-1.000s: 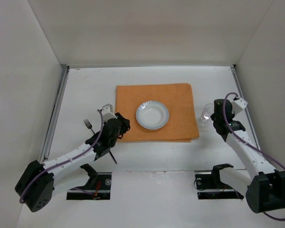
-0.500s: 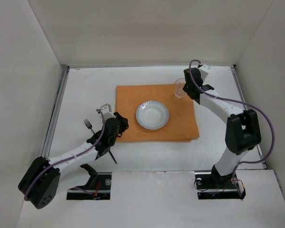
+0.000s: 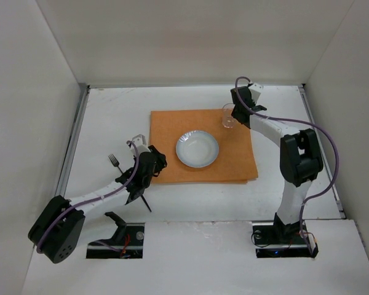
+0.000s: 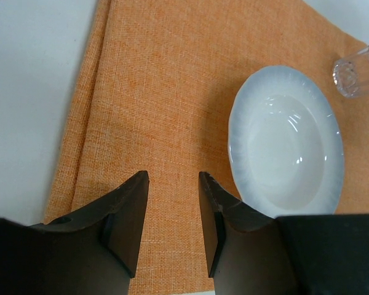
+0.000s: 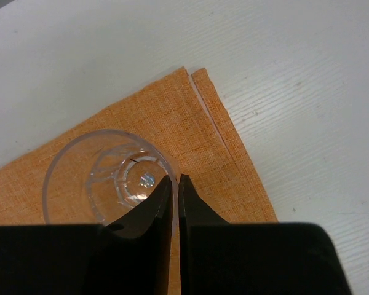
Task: Set the dinner table for one person
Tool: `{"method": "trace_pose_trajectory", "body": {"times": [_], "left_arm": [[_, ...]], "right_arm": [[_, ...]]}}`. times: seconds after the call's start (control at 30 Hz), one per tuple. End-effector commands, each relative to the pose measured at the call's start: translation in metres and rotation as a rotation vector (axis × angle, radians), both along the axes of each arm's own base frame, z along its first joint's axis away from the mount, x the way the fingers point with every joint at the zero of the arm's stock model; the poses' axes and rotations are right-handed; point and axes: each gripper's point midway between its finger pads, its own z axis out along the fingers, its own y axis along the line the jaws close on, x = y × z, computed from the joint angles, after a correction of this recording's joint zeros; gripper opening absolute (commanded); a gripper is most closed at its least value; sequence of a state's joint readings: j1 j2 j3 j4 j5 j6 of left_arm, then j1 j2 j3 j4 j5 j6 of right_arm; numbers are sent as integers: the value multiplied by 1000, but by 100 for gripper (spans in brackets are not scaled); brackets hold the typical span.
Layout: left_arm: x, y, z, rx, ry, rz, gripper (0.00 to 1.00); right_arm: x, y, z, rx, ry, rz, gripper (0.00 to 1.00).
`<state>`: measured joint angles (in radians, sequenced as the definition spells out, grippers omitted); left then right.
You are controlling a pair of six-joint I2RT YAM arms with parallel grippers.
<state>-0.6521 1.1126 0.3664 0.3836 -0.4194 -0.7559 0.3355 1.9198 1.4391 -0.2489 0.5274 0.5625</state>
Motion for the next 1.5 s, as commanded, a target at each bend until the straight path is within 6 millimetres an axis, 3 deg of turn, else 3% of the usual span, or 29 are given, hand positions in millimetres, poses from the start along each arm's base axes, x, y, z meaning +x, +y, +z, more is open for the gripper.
{"method": "trace_pose_trajectory", "body": {"times": [0.0, 0.23, 0.4, 0.53, 0.6, 0.7, 0.77, 0.87, 0.9, 1.0, 1.2, 1.47], "left_arm": [[5, -2, 7, -21, -34, 5, 36], [8, 10, 6, -2, -34, 38, 36], [8, 28, 10, 51, -11, 93, 37], [-1, 45, 20, 106, 13, 133, 36], [-15, 58, 22, 155, 44, 153, 36], [-39, 78, 21, 210, 106, 178, 35], [-55, 89, 17, 236, 169, 190, 32], [-79, 99, 1, 257, 271, 202, 27], [-85, 100, -6, 266, 304, 207, 25], [-94, 91, -14, 258, 363, 186, 23], [-116, 80, -36, 263, 479, 189, 26], [-124, 76, -48, 244, 514, 210, 27]], "right_arm": [[19, 2, 29, -8, -96, -10, 12], [17, 7, 26, 20, -104, 8, 37], [1, 11, 65, 61, -169, 63, 53], [-28, 9, 93, 86, -223, 80, 58], [-47, 5, 101, 100, -248, 82, 59], [-78, 14, 102, 156, -291, 112, 57], [-98, 28, 97, 191, -302, 165, 43], [-124, 47, 94, 222, -314, 232, 14], [-131, 55, 93, 232, -313, 259, 9], [-152, 75, 94, 227, -309, 346, 9], [-177, 85, 76, 184, -298, 422, 26], [-183, 95, 65, 215, -302, 460, 28]]}}
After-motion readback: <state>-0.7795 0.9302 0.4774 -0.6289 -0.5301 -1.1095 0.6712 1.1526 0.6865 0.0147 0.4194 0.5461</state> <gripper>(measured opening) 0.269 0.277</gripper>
